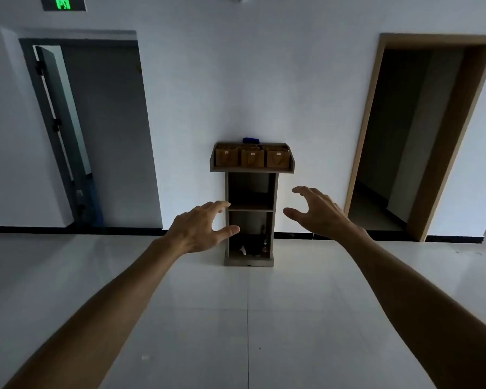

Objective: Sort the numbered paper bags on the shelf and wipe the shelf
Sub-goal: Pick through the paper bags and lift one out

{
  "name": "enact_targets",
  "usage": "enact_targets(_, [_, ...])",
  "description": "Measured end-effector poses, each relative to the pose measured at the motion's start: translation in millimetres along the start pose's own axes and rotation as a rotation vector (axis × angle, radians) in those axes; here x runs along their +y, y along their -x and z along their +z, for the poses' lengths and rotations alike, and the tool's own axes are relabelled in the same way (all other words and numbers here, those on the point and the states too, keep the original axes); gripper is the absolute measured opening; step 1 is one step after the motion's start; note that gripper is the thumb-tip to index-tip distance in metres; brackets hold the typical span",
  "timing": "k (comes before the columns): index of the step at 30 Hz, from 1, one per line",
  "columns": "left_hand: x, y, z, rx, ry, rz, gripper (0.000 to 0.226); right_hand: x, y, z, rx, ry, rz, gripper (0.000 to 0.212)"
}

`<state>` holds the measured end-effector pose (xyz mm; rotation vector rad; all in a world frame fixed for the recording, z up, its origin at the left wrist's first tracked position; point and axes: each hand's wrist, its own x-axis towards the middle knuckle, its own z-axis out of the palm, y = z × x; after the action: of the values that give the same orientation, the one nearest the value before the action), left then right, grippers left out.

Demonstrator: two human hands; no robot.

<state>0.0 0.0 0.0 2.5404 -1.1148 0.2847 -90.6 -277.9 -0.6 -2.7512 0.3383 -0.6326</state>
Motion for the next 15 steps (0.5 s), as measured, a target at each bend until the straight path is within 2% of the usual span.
enact_targets(15, [-119.8,-199.2,32.8,0.026,-0.011,0.029,0.068,24.2,-191.3,81.2,0.03,-0.038,0.052,0.068])
